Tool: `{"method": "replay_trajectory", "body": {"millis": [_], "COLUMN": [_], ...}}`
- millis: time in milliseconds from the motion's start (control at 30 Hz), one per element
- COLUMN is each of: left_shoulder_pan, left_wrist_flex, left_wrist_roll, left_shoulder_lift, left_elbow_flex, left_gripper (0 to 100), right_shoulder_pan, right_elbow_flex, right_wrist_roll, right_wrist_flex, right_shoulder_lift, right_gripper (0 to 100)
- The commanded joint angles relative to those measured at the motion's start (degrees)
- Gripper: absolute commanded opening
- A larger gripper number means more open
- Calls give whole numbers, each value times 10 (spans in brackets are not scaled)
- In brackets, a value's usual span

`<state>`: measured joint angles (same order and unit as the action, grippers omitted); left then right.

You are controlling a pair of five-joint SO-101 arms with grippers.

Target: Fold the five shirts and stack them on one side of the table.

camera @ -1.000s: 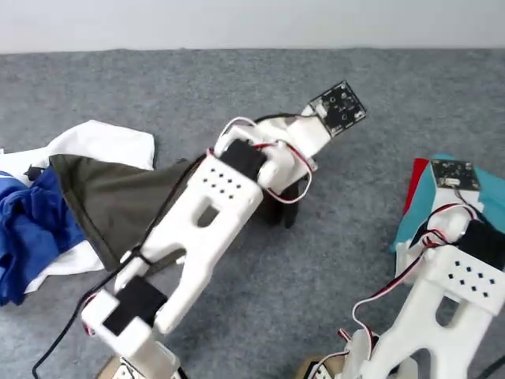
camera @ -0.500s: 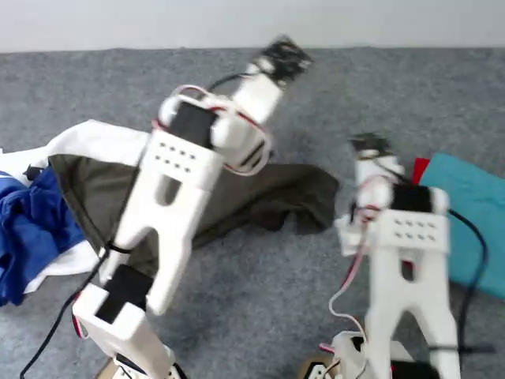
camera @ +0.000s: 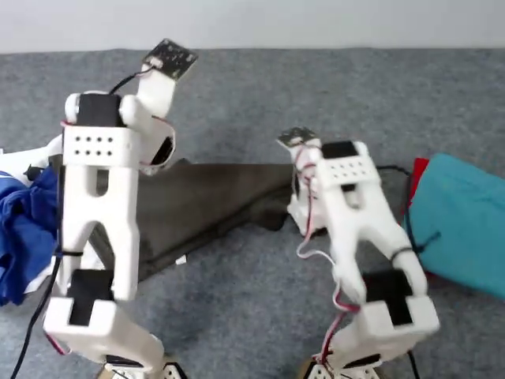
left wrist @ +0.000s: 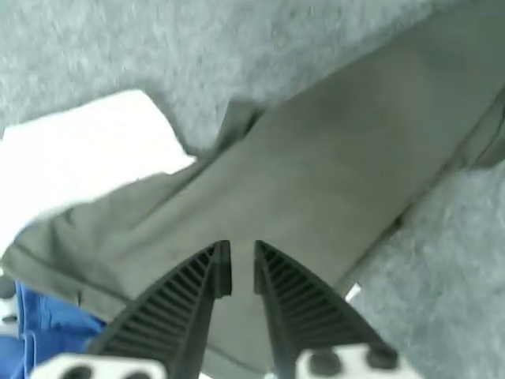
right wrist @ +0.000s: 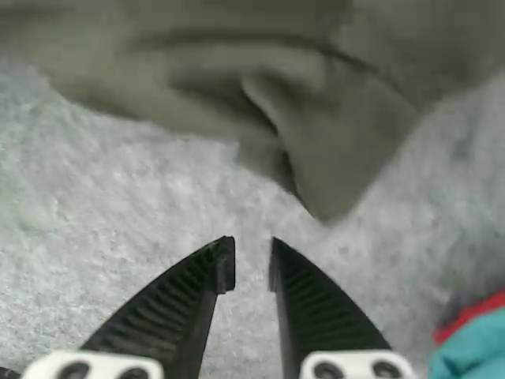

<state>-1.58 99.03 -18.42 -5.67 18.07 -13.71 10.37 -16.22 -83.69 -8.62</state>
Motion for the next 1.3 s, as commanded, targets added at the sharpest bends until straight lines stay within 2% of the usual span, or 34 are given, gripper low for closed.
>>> {"method": "replay_trajectory", "body": {"millis": [0, 267, 667, 800, 1267], "left_shoulder_pan": [-25, -82, -82, -82, -116], "left_wrist_flex": [0, -55, -63, -63, -69], "left_wrist_roll": [-7, -8, -8, -11, -33], "left_shoulder_lift": [59, 94, 90, 90, 89], "left_elbow_flex": [-40, -121, -127, -127, -127], "left_gripper": [94, 95, 95, 95, 95], "right_shoulder_pan": [-22, -23, -22, -23, -10], "right_elbow_flex": [-100, -228, -296, -305, -369], "right_wrist_roll": [-8, -8, -4, -4, -9], "right_wrist_flex": [-39, -113, -90, -89, -128], "right_shoulder_lift": [-51, -162, -276, -287, -291], "right_gripper": [101, 101, 129, 230, 231]}}
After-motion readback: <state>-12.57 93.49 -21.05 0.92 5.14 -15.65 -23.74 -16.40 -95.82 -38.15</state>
